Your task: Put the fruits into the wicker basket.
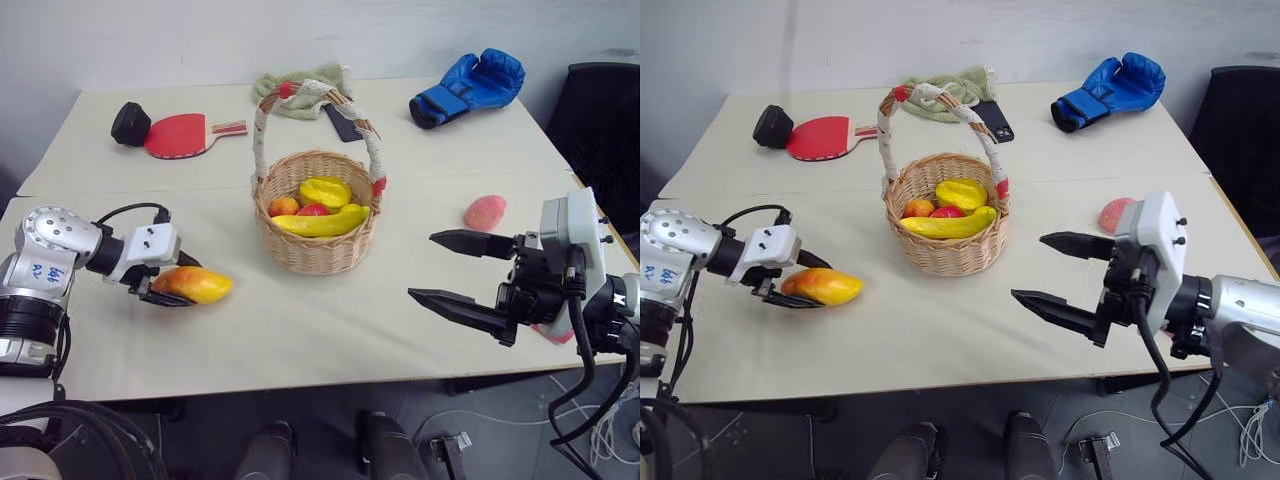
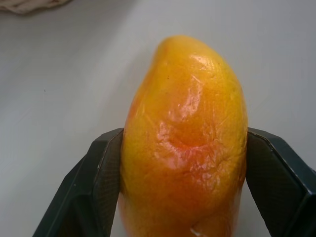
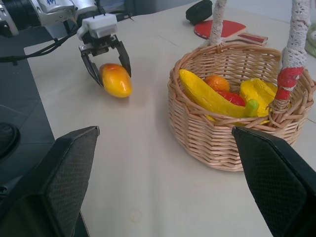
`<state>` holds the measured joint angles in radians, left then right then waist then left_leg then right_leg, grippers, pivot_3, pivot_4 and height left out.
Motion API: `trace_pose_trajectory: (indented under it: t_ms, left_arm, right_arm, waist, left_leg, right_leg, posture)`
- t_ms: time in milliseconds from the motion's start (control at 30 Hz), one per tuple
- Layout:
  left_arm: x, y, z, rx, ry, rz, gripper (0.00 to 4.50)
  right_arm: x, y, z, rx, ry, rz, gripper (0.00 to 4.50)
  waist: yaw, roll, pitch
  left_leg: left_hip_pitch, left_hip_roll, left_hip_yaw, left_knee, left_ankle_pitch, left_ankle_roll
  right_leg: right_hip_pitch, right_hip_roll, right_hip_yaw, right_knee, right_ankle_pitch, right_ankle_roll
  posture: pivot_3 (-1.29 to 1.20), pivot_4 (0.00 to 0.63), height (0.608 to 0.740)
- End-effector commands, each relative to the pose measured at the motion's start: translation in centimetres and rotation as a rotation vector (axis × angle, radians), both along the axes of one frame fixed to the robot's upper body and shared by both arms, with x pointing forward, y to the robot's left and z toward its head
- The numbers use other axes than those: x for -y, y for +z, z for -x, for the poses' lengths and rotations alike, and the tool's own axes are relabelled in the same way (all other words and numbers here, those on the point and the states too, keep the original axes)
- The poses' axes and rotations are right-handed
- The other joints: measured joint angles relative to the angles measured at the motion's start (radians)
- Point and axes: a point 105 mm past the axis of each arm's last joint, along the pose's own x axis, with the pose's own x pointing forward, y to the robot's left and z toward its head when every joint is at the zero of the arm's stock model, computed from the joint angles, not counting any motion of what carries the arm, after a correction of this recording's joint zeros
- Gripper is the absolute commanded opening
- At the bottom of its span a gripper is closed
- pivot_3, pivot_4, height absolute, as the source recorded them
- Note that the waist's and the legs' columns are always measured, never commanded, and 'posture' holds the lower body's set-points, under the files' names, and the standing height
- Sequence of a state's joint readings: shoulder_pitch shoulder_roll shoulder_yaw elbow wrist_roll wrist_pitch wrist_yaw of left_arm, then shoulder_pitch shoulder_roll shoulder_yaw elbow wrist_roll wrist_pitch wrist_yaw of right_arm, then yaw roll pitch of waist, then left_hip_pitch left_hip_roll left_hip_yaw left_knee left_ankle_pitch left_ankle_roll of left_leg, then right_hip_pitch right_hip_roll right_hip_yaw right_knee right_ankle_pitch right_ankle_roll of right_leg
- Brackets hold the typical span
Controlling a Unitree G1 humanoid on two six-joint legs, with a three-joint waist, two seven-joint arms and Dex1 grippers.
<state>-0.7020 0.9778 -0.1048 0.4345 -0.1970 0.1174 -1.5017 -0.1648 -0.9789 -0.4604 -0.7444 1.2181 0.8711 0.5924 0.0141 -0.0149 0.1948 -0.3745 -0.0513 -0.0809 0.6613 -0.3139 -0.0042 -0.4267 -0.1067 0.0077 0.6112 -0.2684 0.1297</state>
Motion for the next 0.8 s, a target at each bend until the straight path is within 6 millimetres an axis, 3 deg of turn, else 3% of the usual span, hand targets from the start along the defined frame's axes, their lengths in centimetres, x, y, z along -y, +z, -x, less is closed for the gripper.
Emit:
trace_pose_trajectory:
  t_ms: [33, 133, 333, 500, 533, 667, 800]
  left_arm:
    - [4.0, 6.5, 1.9, -0.03, -0.106, 0.291, 3.18]
    - [6.3, 7.8, 1.9, -0.027, -0.091, 0.324, 3.18]
    - [10.6, 9.0, -2.3, 0.118, 0.068, 0.327, 3.18]
    - [13.1, 9.5, -3.9, 0.172, 0.066, 0.331, 3.18]
    - [13.3, 9.6, -4.0, 0.17, 0.07, 0.338, 3.18]
    - [13.3, 9.3, -4.7, 0.183, 0.076, 0.316, 4.41]
    - [12.5, 9.4, -4.2, 0.19, 0.044, 0.328, 4.47]
  right_arm:
    - [0.0, 1.0, 0.1, 0.057, -0.014, -0.022, 4.5]
    - [0.0, 1.0, 0.0, 0.062, -0.026, -0.028, 4.5]
    - [0.4, 0.9, -0.2, 0.072, -0.067, -0.042, 4.5]
    - [0.4, 0.7, -0.1, 0.073, -0.087, -0.05, 4.5]
    - [0.4, 0.7, -0.2, 0.073, -0.09, -0.05, 4.5]
    - [0.5, 0.6, -0.1, 0.076, -0.108, -0.057, 4.5]
    - [0.9, 0.5, -0.2, 0.082, -0.138, -0.068, 4.5]
  waist:
    - [0.003, -0.001, 0.0]
    - [0.008, -0.002, 0.001]
    - [0.012, -0.002, 0.001]
    - [0.006, -0.003, 0.001]
    - [0.005, -0.003, 0.001]
    - [0.004, -0.003, 0.001]
    - [0.008, -0.003, 0.001]
  left_leg:
    - [0.0, 0.0, -0.001, 0.001, 0.0, 0.0]
    - [-0.001, -0.001, -0.001, 0.002, 0.0, 0.0]
    - [0.0, -0.002, -0.001, 0.002, 0.001, -0.001]
    - [-0.001, -0.005, 0.0, 0.003, 0.002, -0.003]
    - [-0.001, -0.005, 0.001, 0.002, 0.002, -0.004]
    - [-0.001, -0.005, 0.002, 0.002, 0.002, -0.004]
    - [-0.001, -0.004, 0.002, 0.002, 0.002, -0.004]
  right_leg:
    - [0.0, 0.0, 0.0, 0.0, 0.0, 0.0]
    - [0.0, 0.0, 0.0, 0.0, 0.0, 0.0]
    - [0.0, 0.0, 0.0, 0.001, 0.0, 0.001]
    - [0.0, 0.0, 0.001, 0.001, 0.001, 0.002]
    - [0.0, 0.0, 0.001, 0.002, 0.001, 0.002]
    - [-0.001, 0.001, 0.002, 0.001, 0.001, 0.002]
    - [-0.001, 0.001, 0.002, 0.0, 0.001, 0.002]
  posture:
    - [0.0, 0.15, 0.74]
    - [0.0, 0.15, 0.74]
    - [0.0, 0.15, 0.74]
    - [0.0, 0.15, 0.74]
    - [0.0, 0.15, 0.74]
    - [0.0, 0.15, 0.74]
    - [0.0, 0.15, 0.74]
